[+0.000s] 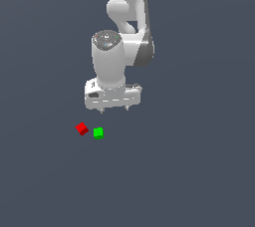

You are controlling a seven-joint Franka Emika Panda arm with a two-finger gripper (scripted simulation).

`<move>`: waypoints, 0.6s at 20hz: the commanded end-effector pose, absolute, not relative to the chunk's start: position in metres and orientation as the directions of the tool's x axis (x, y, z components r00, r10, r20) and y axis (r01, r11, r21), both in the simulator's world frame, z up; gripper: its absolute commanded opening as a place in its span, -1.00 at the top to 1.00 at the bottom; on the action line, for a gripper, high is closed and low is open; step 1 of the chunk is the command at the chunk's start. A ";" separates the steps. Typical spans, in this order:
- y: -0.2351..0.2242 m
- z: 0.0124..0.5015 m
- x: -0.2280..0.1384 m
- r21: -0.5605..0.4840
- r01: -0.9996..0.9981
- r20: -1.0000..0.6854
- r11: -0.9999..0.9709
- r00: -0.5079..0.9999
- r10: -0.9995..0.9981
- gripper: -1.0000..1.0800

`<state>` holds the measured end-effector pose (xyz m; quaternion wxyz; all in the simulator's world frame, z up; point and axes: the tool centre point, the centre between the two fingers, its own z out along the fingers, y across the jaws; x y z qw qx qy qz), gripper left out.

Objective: Stack the red cube on top of the green cube.

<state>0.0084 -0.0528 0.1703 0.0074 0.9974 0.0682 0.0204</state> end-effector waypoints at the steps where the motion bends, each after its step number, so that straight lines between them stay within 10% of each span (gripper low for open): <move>1: -0.064 0.164 0.005 0.017 0.175 0.037 -0.984 0.984 0.176 -0.92; 12: -0.119 0.132 -0.001 0.013 0.359 0.024 -0.933 0.933 0.360 -0.92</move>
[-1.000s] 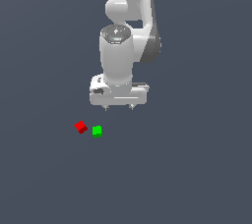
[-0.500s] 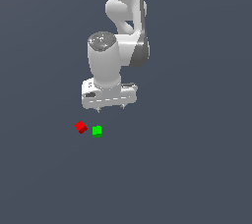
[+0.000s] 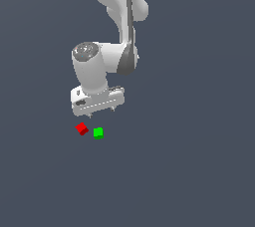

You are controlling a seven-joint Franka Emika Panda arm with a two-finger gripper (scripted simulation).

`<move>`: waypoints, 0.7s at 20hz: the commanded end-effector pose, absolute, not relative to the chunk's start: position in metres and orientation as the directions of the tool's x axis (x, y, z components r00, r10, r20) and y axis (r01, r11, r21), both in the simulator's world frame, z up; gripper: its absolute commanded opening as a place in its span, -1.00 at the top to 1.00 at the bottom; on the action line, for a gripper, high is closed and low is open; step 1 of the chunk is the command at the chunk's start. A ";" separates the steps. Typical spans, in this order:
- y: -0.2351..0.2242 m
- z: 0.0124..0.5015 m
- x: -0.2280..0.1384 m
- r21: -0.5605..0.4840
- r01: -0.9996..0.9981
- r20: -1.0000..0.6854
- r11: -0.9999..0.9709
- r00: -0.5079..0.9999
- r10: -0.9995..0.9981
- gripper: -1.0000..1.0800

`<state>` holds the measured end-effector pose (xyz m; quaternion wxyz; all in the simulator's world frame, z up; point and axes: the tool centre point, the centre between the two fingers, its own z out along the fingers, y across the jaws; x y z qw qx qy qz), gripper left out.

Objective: Stack the red cube on top of the green cube.

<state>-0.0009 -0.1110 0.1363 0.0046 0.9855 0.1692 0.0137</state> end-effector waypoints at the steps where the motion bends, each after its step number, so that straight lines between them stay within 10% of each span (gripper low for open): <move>1: -0.124 0.129 -0.001 0.012 0.376 0.023 -0.927 0.926 0.376 -0.92; 14: -0.191 0.090 0.007 0.004 0.581 0.008 -0.814 0.814 0.581 -0.92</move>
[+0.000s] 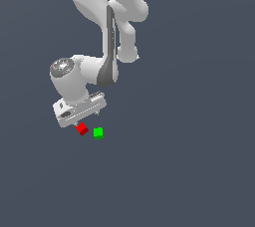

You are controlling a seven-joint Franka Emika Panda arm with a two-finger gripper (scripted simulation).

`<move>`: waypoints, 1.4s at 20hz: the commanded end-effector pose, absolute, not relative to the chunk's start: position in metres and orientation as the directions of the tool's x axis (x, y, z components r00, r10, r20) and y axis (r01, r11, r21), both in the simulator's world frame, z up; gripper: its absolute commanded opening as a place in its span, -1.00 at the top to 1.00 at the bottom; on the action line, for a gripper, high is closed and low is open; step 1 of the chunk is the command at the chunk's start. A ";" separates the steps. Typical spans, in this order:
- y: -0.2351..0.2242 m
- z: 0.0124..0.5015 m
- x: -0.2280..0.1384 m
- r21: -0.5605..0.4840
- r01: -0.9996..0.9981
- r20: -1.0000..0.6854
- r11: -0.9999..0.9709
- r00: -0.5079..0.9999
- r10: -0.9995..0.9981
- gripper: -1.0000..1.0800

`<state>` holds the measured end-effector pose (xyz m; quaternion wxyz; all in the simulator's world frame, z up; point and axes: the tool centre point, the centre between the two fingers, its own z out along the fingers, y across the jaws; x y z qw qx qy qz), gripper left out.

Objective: Stack the red cube on top of the green cube.

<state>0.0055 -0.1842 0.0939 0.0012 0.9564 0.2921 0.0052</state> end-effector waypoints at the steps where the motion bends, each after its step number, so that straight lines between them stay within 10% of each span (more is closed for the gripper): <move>1: -0.195 0.087 0.009 0.004 0.593 0.007 -0.805 0.805 0.593 -0.92; 28: -0.223 0.031 0.020 0.000 0.675 0.000 -0.738 0.738 0.675 -0.92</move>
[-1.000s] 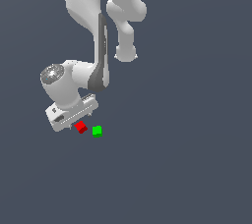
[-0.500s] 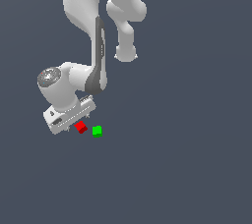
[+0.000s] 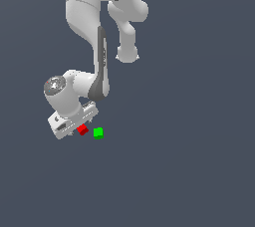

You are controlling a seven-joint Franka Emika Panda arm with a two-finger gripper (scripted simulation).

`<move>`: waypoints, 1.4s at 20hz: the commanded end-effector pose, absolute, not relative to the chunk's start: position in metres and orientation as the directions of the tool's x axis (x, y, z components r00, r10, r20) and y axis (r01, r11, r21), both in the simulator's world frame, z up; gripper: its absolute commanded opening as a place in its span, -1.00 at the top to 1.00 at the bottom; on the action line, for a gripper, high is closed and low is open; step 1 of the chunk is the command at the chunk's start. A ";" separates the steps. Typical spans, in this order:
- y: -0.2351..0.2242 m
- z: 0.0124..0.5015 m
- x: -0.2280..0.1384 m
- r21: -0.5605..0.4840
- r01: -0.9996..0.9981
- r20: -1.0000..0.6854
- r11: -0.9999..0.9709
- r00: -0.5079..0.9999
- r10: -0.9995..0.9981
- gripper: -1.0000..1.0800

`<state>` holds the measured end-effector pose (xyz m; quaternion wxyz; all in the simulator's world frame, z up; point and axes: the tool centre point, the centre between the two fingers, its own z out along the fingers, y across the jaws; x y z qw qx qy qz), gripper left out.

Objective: Stack the red cube on top of the green cube.

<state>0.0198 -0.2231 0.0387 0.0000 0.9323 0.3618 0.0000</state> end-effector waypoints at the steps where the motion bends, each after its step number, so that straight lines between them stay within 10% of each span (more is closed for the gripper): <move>1: -0.223 0.027 0.020 0.000 0.675 0.000 -0.738 0.738 0.675 -0.92; 7: -0.223 0.020 0.021 0.000 0.676 0.000 -0.737 0.737 0.676 -0.92; 8: -0.223 0.020 0.021 0.000 0.676 0.000 -0.737 0.737 0.676 1.00; 28: -0.223 0.052 0.020 0.000 0.676 0.000 -0.737 0.737 0.676 1.00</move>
